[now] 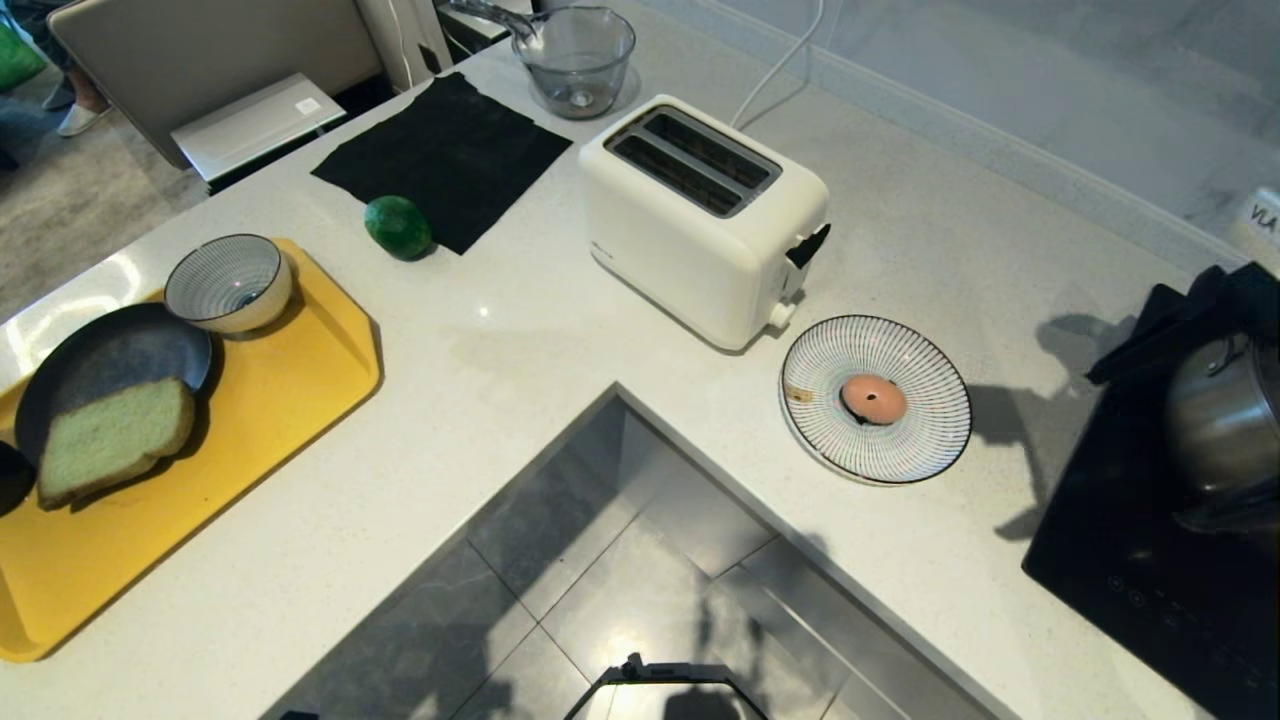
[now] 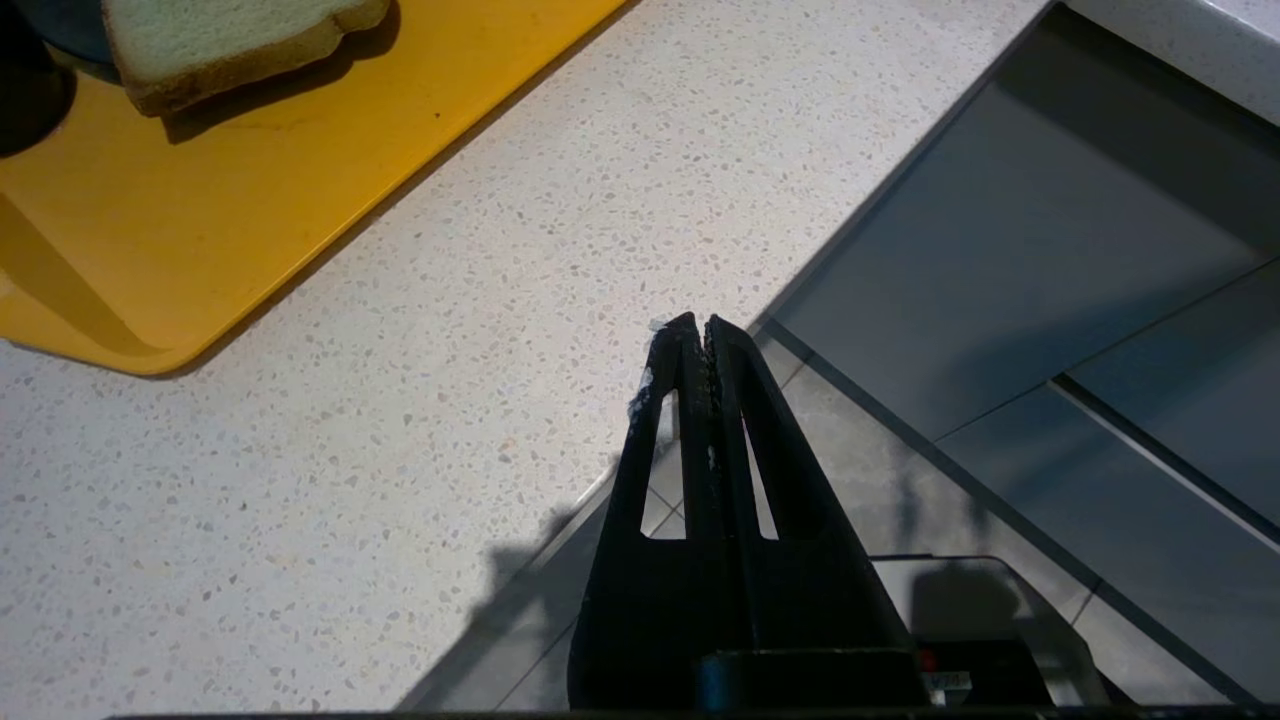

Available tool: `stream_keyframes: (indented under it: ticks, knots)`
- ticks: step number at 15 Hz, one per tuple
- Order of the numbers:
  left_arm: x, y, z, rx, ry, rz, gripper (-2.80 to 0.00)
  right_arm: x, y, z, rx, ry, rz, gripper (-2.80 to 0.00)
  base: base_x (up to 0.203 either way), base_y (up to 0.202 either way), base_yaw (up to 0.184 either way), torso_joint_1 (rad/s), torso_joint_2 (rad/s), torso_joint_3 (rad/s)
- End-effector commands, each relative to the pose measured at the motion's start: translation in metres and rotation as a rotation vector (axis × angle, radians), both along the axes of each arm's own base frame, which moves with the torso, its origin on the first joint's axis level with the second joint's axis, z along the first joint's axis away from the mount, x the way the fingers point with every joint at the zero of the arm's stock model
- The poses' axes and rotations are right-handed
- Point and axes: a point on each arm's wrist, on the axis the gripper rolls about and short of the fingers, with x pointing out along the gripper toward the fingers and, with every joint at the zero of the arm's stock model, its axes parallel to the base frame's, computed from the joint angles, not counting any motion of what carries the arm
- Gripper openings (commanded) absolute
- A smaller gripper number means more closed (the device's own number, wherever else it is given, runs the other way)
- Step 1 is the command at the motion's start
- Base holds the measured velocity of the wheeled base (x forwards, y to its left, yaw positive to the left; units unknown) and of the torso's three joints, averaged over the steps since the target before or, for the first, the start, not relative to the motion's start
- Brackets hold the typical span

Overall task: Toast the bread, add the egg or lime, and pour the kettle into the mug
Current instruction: Pick up the egg

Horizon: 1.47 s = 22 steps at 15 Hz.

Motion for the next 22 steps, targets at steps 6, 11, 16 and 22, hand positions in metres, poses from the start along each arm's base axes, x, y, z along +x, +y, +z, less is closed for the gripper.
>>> stream_keyframes:
  ticks: [6,11,16,22]
  knots:
    - [0.001,0.000,-0.004,0.000,0.014,0.000,-2.80,0.009,0.049,0.001,-0.028,0.075,-0.224,0.00,0.000,0.000,0.000,0.000,0.00,0.000]
    - [0.001,0.000,-0.004,0.000,0.014,0.000,-2.80,0.002,0.078,-0.003,0.043,0.294,-0.378,0.00,0.000,0.000,0.000,0.000,0.00,0.000]
    - [0.001,0.000,-0.004,0.000,0.014,0.000,-2.80,0.053,0.091,-0.026,0.111,0.135,-0.370,0.00,0.000,0.000,0.000,0.000,0.00,0.000]
    - [0.001,0.000,-0.004,0.000,0.014,0.000,-2.80,0.077,0.074,-0.043,0.064,-0.029,-0.306,0.00,0.000,0.000,0.000,0.000,0.00,0.000]
